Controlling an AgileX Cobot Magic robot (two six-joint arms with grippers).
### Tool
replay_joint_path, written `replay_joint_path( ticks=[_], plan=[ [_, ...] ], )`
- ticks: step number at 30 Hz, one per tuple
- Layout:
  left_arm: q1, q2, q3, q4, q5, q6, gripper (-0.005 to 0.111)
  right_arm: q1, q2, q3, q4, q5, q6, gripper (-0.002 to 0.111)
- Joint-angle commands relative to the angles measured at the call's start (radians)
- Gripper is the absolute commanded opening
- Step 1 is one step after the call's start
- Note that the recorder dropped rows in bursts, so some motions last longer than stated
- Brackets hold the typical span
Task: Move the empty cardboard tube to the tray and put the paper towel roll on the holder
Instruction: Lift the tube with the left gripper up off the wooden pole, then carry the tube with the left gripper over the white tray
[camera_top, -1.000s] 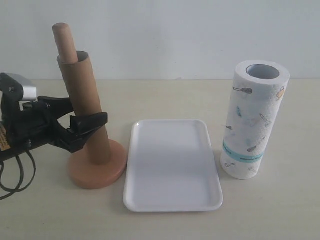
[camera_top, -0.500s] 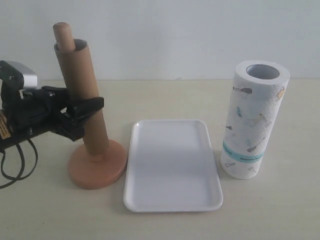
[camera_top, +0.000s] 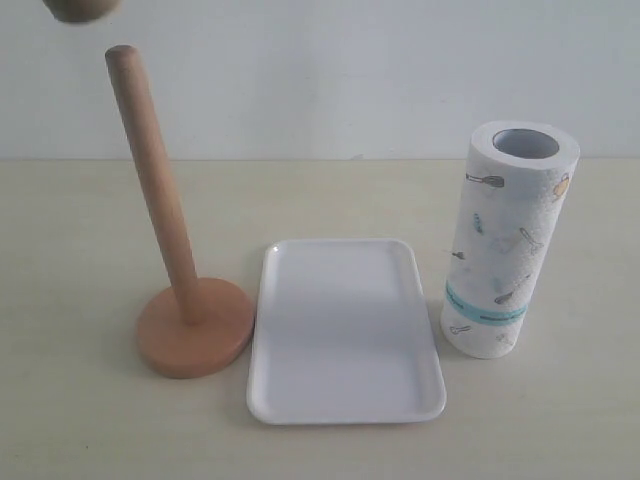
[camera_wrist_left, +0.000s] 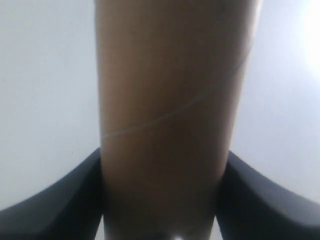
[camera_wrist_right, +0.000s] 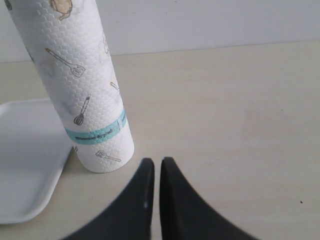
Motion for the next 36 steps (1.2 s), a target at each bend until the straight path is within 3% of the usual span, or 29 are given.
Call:
replay_joint_path(
  ticks=[1,8,12,15,21,27,30,36],
  plan=[
    [-0.004,-0.046,-0.104,0.221,0.014,-0.317,0.004,0.001,-0.004,-0.001,-0.005,-0.002,-0.002,0.004],
    [-0.004,-0.064,-0.122,0.549,-0.055,-0.624,0.004,0.001,-0.004,-0.001,-0.005,-0.002,-0.002,0.004],
    [-0.077,-0.064,-0.119,0.655,-0.055,-0.699,0.004,0.001,-0.004,-0.001,-0.005,-0.002,-0.002,0.004],
    [-0.174,-0.064,-0.080,0.655,-0.003,-0.699,0.004,0.001,-0.004,-0.001,-0.005,-0.002,-0.002,0.004],
    [-0.421,-0.030,0.047,0.647,0.262,-0.683,0.004,0.001,-0.004,-0.001,-0.005,-0.002,-0.002,0.004],
    [-0.630,0.126,0.109,0.569,0.482,-0.645,0.004,0.001,-0.004,-0.001,-0.005,-0.002,-0.002,0.004],
    [-0.680,0.223,0.097,0.569,0.539,-0.645,0.004,0.001,-0.004,-0.001,-0.005,-0.004,-0.002,0.004],
    [-0.687,0.381,0.044,0.521,0.561,-0.645,0.004,0.001,-0.004,-0.001,-0.005,-0.004,-0.002,0.004]
  ],
)
